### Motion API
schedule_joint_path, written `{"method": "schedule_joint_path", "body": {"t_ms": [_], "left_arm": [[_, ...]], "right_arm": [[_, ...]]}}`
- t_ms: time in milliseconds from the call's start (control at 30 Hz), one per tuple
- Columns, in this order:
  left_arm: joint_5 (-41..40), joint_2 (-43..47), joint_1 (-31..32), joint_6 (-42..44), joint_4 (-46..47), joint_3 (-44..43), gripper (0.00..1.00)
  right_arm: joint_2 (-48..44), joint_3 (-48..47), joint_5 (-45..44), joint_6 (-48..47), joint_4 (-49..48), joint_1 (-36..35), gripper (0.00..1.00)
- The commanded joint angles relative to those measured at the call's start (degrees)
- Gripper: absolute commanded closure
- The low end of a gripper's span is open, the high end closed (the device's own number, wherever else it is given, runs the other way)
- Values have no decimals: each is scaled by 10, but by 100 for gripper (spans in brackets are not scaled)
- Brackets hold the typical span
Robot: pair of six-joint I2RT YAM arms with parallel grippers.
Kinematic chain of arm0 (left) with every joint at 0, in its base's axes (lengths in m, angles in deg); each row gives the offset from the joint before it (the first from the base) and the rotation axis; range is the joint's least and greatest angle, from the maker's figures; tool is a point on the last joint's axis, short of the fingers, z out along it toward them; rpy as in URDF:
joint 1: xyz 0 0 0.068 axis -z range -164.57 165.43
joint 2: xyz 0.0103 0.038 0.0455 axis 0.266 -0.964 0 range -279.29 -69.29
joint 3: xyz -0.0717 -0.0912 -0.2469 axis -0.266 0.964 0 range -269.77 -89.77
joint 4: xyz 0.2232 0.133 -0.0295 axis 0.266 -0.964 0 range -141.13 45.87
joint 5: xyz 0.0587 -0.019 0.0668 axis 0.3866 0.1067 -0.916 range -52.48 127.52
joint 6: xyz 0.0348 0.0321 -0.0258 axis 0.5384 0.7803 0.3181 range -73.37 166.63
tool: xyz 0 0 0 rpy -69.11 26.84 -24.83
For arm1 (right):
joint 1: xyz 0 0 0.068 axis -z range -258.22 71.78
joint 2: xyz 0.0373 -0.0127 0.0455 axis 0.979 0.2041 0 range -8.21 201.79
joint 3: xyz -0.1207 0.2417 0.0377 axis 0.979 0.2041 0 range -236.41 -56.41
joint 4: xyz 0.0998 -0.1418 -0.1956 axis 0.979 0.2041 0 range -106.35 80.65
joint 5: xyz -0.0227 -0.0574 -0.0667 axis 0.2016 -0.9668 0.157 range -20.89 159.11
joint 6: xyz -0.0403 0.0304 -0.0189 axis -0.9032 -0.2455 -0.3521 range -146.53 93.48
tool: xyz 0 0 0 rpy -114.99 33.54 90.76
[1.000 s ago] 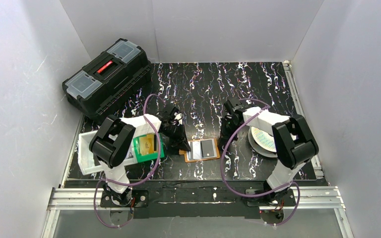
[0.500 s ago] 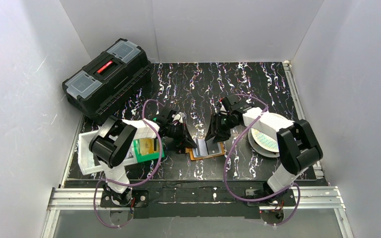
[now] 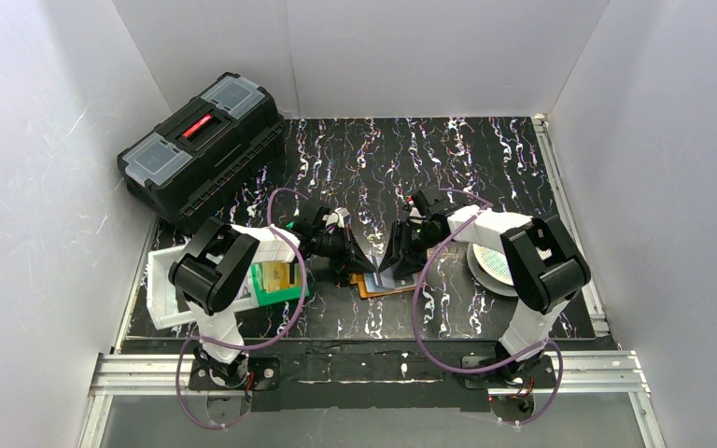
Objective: Take the credit cards out of the card holder
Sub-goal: Remove the credit card from the card holder.
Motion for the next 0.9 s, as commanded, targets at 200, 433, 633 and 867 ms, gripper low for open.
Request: {"method": "schedule_joint_path", "body": {"t_ms": [200, 433, 633, 867], "left_arm": [[17, -3, -1, -14, 16, 2, 100], [13, -5, -1, -12, 6, 4, 100], [18, -12, -1, -37, 36, 15, 100], [17, -21, -2, -84, 90, 37, 100]], "right_arm": [[27, 30, 22, 23, -46, 7, 44], [20, 54, 35, 40, -66, 27, 43], [17, 85, 60, 57, -97, 45, 39], [26, 102, 74, 77, -120, 48, 40]]}}
